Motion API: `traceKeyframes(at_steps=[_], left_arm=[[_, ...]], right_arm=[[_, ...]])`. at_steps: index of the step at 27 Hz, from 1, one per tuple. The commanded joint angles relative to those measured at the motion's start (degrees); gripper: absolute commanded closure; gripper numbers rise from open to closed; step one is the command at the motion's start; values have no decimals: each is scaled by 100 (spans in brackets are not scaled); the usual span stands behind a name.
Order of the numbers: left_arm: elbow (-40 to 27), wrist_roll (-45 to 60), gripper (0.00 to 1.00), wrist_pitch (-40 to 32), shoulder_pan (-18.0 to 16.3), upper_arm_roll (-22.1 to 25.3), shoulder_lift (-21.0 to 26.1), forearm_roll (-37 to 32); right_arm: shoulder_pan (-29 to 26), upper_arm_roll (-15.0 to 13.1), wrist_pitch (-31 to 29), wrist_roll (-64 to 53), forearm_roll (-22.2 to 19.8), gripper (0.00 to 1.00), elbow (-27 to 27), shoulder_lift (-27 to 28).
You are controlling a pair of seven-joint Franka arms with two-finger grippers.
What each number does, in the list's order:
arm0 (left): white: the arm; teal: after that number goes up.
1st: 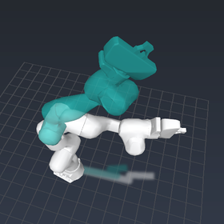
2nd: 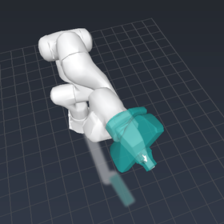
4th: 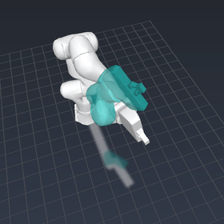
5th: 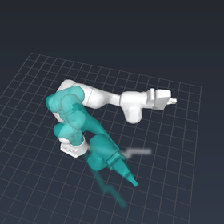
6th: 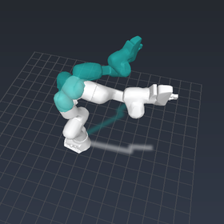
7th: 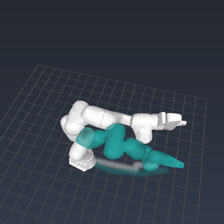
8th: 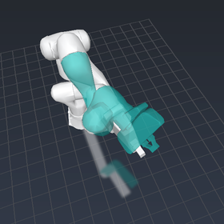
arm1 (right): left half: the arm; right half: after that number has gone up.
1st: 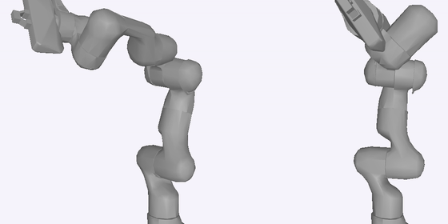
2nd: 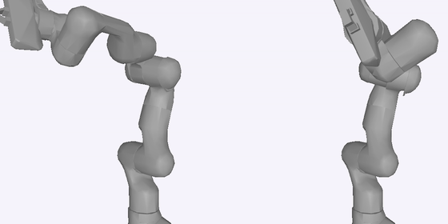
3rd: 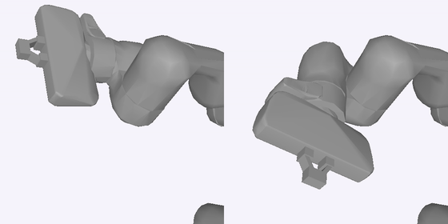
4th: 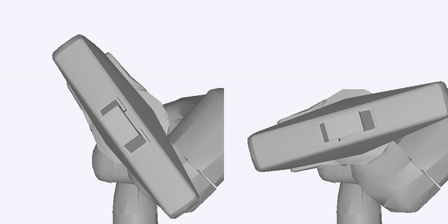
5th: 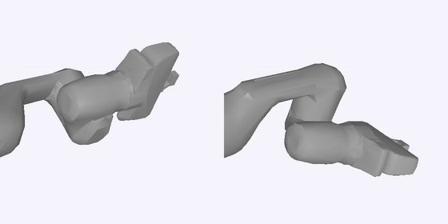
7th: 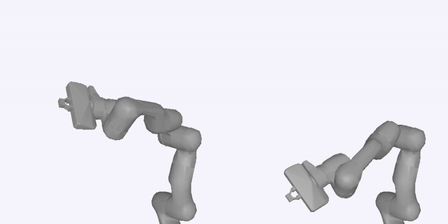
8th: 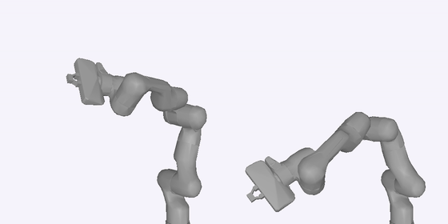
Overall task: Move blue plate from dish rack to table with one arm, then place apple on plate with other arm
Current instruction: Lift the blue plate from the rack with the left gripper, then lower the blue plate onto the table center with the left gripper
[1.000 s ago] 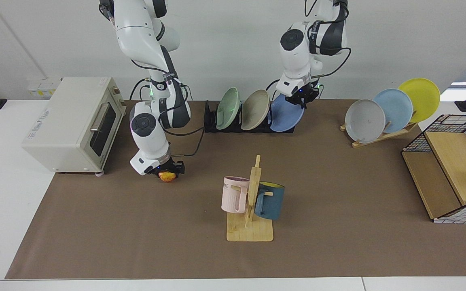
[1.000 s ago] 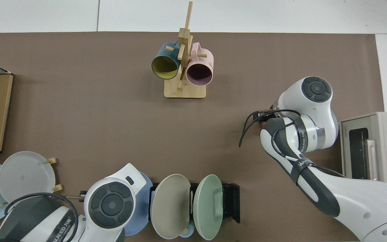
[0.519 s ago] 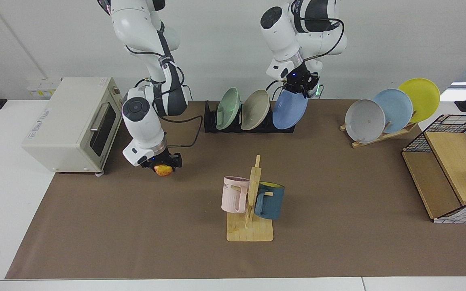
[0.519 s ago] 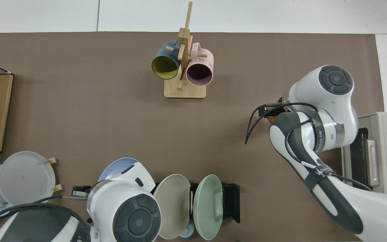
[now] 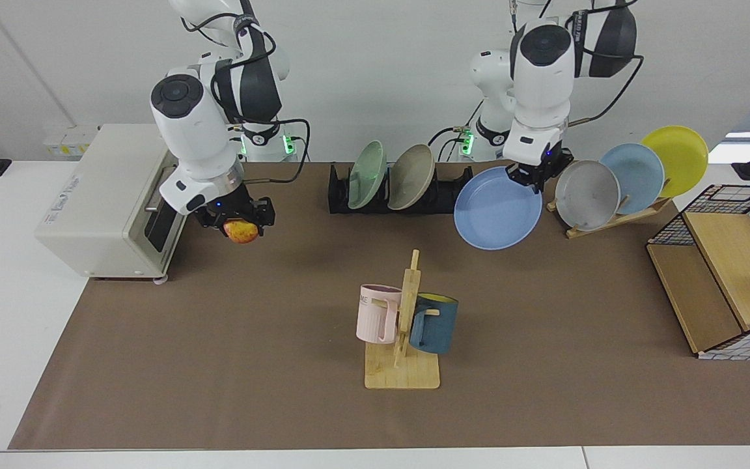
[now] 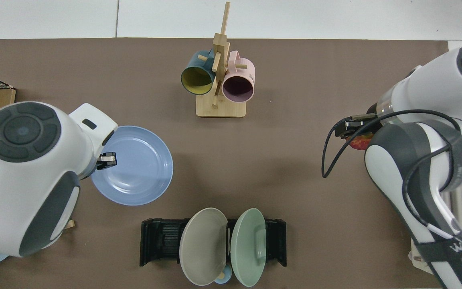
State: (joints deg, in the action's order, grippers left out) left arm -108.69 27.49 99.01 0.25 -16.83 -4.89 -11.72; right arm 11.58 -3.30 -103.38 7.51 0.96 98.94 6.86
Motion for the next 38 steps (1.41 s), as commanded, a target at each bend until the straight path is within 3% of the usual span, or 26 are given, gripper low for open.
traceKeyframes(at_steps=[1,5,10,21,26,38], left_arm=[[68,520,100,635,-16,145,286,985],[-240,653,100,1321,-25,154,427,1496],[-302,1267,100,2155,326,40,1296,1523],[-1005,1768,100,3185,1012,-13,1324,1910],[-1224,1848,100,3256,1302,-13,1271,1910],[-1339,1392,100,3511,1250,13,1289,1910]], right_arm=[[-121,31,231,-249,-17,90,3,-281],[-121,31,362,-258,-52,90,3,-474],[-121,22,573,-302,-61,89,3,-720],[-156,22,793,-452,-35,88,-6,-861],[-156,22,925,-452,-8,87,-41,-870],[-156,31,925,-452,18,87,-32,-932]])
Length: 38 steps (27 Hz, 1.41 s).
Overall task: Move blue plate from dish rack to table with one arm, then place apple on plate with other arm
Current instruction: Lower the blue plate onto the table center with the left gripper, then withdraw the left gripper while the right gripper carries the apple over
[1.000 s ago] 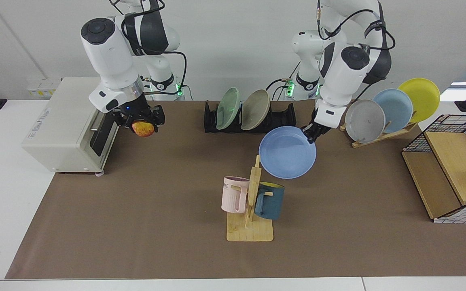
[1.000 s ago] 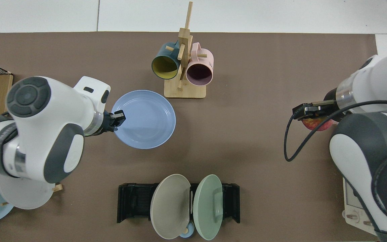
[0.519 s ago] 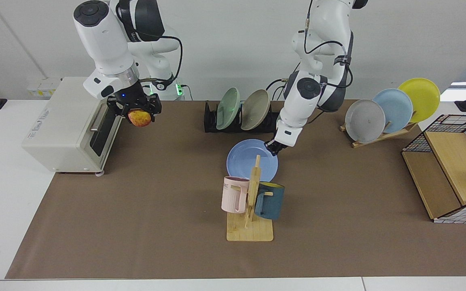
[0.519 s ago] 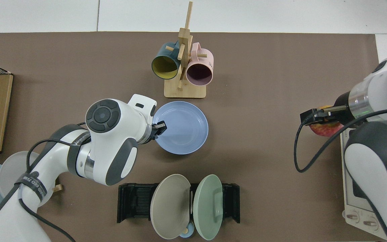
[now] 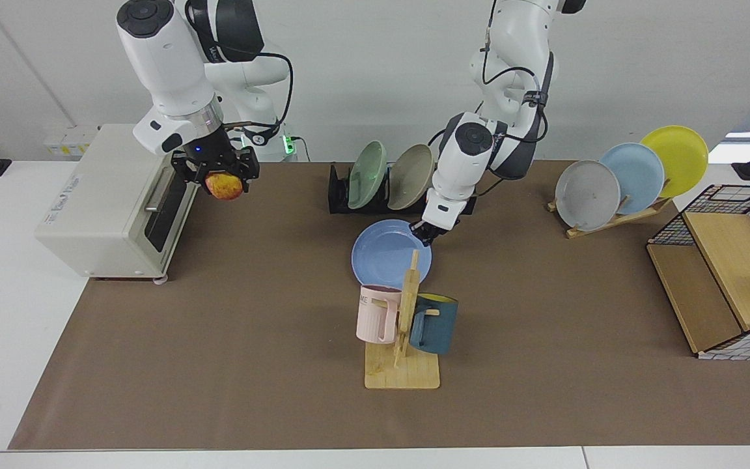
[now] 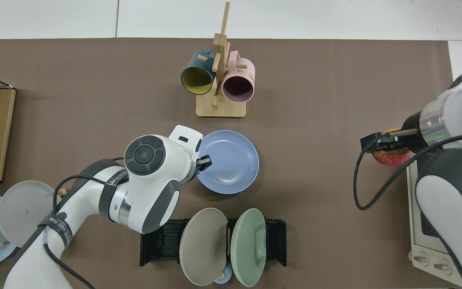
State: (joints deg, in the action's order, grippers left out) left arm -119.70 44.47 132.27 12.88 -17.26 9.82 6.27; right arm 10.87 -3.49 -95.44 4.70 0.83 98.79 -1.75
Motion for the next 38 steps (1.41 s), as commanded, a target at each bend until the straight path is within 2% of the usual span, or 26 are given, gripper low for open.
traceKeyframes(at_steps=[1,2,4,5,7,12,16,19,25,30,33,38], left_arm=[[-238,-307,88,185,-14,56,-182,112],[-238,-307,71,185,-5,56,-182,112],[-238,-316,23,168,-5,56,-182,103],[-238,-316,13,168,-5,56,-182,94],[-229,-307,1,168,-5,65,-182,85],[-185,-290,0,-7,-40,109,-174,-37],[60,-264,0,-525,-171,109,-147,-494],[236,-290,0,-877,-250,109,-209,-592],[544,-526,0,-1676,-813,47,-647,-592],[921,-1457,0,-2713,-1217,135,-1140,-530],[1378,-2072,0,-3328,-1507,127,-1132,-530],[1731,-2697,0,-3576,-2017,153,-1149,-495]], right_arm=[[-85,51,131,-171,31,87,-18,-72],[-85,51,131,-171,40,87,-18,-72],[-85,51,122,-171,40,87,-18,-72],[-85,51,122,-162,48,87,-18,-72],[-85,51,122,-162,57,87,-18,-80],[-85,59,104,-162,57,86,-18,-89],[-76,68,60,-136,66,86,-9,-115],[-24,77,52,-100,66,86,0,-151],[99,138,-36,162,75,86,26,-116],[477,138,-308,672,75,86,97,-19],[767,138,-563,1032,83,86,158,113],[1276,138,-1064,1735,84,86,202,464]])
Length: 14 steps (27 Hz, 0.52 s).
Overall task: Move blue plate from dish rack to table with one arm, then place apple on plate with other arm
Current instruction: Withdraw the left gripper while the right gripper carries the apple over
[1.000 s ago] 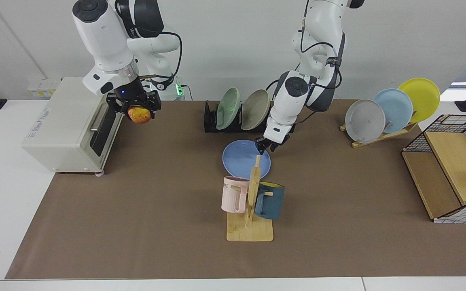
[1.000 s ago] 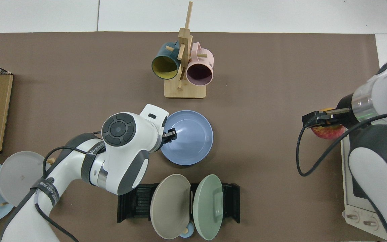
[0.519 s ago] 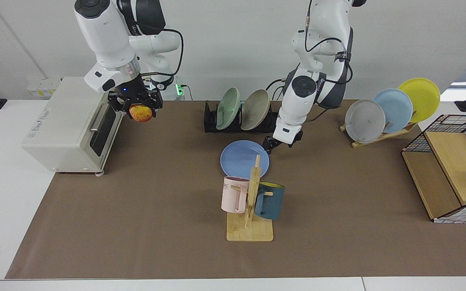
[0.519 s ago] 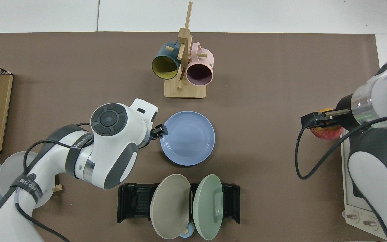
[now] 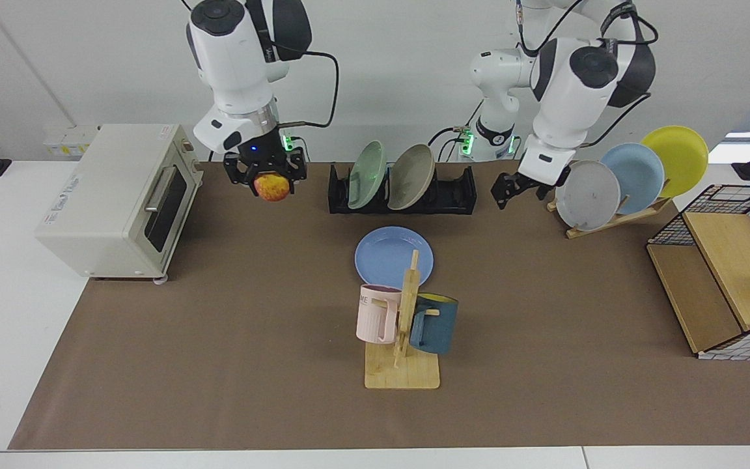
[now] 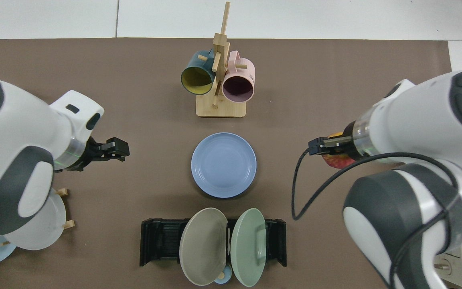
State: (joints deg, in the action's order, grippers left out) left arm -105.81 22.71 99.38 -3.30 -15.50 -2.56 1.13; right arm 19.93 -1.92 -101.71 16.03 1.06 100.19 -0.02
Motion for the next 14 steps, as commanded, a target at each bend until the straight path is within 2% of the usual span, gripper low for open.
traceKeyframes(at_steps=[1,4,8,11,14], left_arm=[[386,-609,0,-297,-451,-15,80,28],[544,-1038,0,-472,-548,29,89,28],[965,-1980,0,-982,-505,415,150,72],[1036,-2051,0,-1018,-469,626,133,160],[1036,-2034,0,-956,-461,609,124,169]], right_arm=[[484,-19,-550,760,61,86,62,370],[810,-19,-937,1217,61,87,62,625],[1109,-19,-1297,1666,52,87,62,941],[1363,-19,-1648,2008,52,87,54,1214],[1549,-19,-2001,2290,52,88,36,1460]])
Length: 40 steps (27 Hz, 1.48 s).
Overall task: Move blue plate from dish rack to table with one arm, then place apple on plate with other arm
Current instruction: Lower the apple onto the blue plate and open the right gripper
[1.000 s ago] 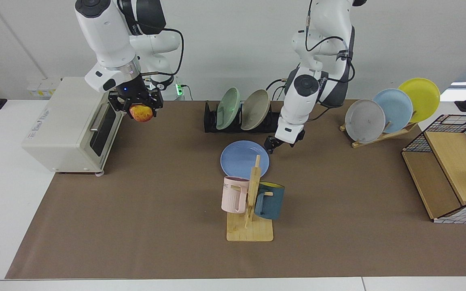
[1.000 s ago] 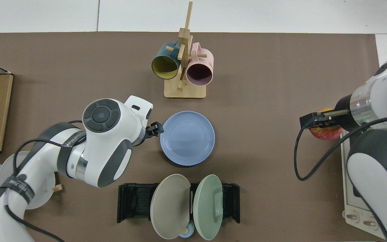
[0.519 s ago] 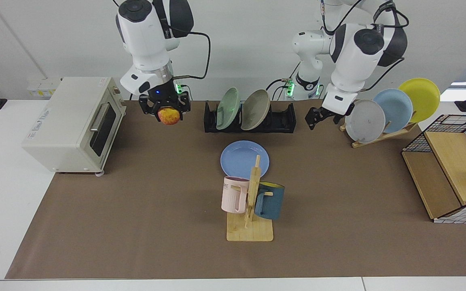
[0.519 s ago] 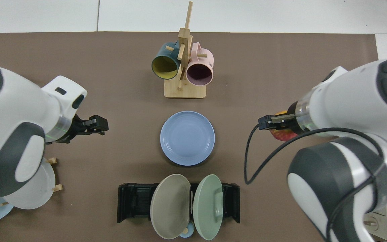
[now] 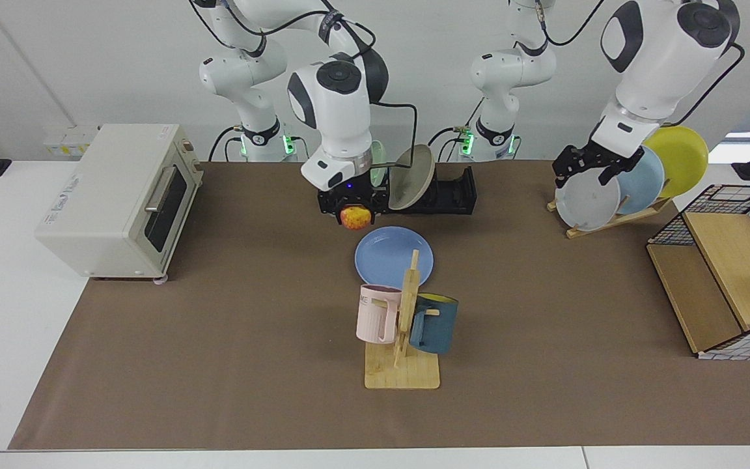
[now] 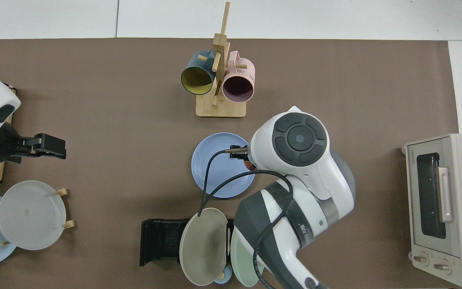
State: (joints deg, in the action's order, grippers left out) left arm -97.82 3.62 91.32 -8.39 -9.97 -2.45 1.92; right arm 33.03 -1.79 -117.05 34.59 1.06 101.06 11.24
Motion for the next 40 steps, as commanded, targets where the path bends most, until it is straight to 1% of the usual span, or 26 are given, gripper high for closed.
traceKeyframes(at_steps=[1,6,8,11,14,18,23,26,27,28,29,30,31,34,40], left_arm=[[246,-125,0,-124,57,47,122,81],[254,-107,0,-44,57,-14,69,81],[307,-107,0,-88,57,30,-18,90],[237,-55,0,-106,57,-5,-282,81],[132,235,0,34,66,-41,-326,89],[96,236,0,140,66,-41,-326,81],[96,209,0,131,75,-41,-326,72],[96,209,0,131,75,-41,-326,72],[96,218,0,131,75,-41,-326,72],[96,218,0,131,75,-41,-326,72],[96,227,0,140,75,-41,-326,72],[96,227,0,140,92,-41,-326,72],[96,227,0,132,118,-41,-326,72],[87,209,0,140,119,-41,-309,72],[70,218,0,149,127,-41,-300,72]], right_arm=[[274,-32,-573,487,61,88,-51,404],[555,-41,-1171,883,43,88,-51,940],[573,-41,-1285,883,43,88,-43,1090],[555,-41,-1365,857,34,88,-34,1239],[546,-41,-1400,865,34,88,-25,1380],[564,-41,-1610,892,52,88,1,1512],[547,-32,-1628,883,52,87,142,1521],[555,-32,-1655,883,61,84,195,1521],[547,-32,-1672,883,61,79,221,1521],[520,-24,-1672,874,87,65,247,1521],[511,-24,-1672,857,174,38,265,1512],[511,-24,-1690,848,340,1,274,1512],[520,-32,-1699,804,516,0,265,1512],[546,-32,-1690,804,667,0,204,1512],[450,-59,-1427,786,676,0,-68,1328]])
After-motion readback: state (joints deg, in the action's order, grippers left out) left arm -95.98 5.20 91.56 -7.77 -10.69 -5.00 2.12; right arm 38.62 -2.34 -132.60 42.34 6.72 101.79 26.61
